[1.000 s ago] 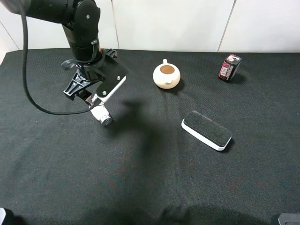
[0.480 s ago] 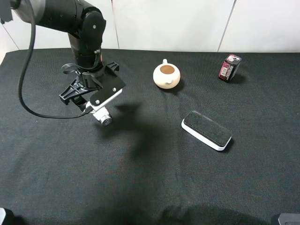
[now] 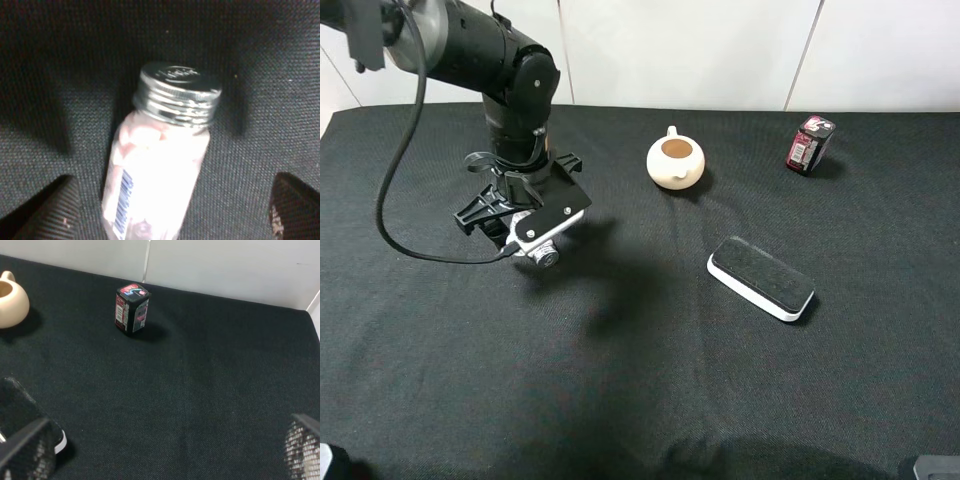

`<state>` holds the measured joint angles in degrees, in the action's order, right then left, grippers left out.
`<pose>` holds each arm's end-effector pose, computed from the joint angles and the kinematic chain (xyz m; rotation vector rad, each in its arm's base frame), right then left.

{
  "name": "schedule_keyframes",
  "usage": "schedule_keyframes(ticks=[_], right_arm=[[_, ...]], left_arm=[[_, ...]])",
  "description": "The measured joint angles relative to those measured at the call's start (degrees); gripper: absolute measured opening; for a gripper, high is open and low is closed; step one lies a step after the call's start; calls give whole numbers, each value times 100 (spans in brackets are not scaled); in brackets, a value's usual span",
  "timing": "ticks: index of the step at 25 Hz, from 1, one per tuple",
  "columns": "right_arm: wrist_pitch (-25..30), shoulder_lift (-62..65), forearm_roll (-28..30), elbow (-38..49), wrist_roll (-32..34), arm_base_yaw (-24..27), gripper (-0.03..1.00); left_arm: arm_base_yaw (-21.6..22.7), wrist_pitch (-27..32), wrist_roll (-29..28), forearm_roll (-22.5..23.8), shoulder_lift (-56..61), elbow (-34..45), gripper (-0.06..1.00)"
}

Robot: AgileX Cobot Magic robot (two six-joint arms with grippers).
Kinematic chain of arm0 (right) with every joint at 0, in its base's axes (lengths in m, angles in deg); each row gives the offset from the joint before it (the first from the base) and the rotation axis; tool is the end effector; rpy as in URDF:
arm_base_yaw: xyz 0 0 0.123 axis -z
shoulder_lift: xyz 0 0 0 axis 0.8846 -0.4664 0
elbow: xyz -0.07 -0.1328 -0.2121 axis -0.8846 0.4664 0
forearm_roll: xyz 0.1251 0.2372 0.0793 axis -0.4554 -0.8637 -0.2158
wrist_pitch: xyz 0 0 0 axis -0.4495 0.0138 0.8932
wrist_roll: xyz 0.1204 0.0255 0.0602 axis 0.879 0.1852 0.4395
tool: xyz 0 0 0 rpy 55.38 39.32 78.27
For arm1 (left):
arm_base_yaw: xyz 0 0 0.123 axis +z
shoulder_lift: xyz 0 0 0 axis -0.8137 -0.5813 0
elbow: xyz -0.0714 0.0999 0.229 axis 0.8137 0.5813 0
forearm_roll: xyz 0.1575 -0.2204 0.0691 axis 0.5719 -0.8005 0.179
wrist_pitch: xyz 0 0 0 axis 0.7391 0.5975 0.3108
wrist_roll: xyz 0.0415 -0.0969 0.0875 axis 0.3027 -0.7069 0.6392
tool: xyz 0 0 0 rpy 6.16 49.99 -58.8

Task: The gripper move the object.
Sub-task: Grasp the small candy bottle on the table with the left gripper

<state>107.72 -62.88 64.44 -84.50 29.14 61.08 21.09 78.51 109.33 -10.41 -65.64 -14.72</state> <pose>0.0873 0.0052 0.2754 -0.1882 1.9907 -0.0595 0.3321 -0.2020 0.0264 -2.8217 -1.3356 -0.1728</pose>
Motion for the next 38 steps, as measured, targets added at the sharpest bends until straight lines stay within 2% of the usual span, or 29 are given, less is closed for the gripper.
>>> schedule_keyframes(ticks=[16, 38], right_arm=[[0, 0, 0, 0, 0, 0, 69], [0, 0, 0, 0, 0, 0, 69]], left_arm=[[0, -428, 32, 102, -296, -47, 83], [-11, -523, -69, 119, -406, -86, 83]])
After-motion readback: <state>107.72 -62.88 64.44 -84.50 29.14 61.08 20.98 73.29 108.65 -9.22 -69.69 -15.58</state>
